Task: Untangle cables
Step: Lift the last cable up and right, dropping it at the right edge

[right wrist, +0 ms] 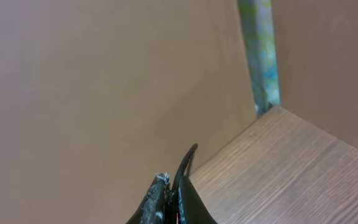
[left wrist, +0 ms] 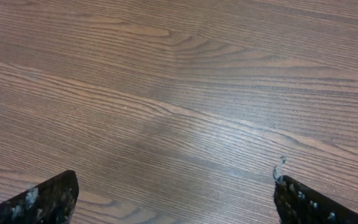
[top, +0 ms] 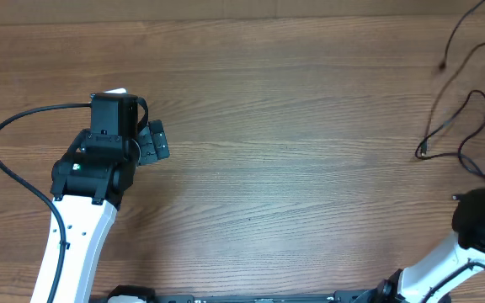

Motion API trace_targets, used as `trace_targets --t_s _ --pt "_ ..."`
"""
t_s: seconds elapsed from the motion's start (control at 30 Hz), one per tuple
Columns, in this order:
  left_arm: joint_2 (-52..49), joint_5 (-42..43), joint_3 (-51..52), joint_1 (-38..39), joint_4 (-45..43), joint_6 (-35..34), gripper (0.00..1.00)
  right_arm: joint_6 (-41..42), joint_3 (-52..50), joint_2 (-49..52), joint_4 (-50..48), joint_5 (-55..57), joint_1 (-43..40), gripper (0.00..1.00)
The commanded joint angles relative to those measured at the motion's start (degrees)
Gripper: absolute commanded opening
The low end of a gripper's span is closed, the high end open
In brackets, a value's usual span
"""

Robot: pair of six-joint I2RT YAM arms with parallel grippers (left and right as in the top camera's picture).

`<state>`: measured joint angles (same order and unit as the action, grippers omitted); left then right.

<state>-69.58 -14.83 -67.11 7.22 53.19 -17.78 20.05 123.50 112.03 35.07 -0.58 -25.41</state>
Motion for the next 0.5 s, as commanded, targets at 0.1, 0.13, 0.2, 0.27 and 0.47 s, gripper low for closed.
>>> trace_targets --t_s 0.1,0.13,0.2,0.27,0.47 --pt "0.59 -0.76 -0.55 -0.17 0.0 0.66 1.0 -0.59 1.18 2.71 -4.17 2.49 -3.93 0.04" --pt "0.59 -0.76 -0.55 -0.17 0.0 0.66 1.0 -0.55 1.18 2.86 -4.61 2.67 -4.63 0.04" --pt "0.59 -0.76 -0.55 -0.17 0.0 0.68 1.0 0.09 1.18 2.89 -5.05 3.91 -5.86 0.04" --pt "0.59 -0.76 -0.55 -0.17 0.0 0.68 1.0 1.55 1.18 2.86 -5.88 6.14 -7.48 0.04" --pt "0.59 -0.76 -0.55 -0.17 0.0 0.66 1.0 3.3 0.87 2.93 -6.27 5.99 -11.02 0.04"
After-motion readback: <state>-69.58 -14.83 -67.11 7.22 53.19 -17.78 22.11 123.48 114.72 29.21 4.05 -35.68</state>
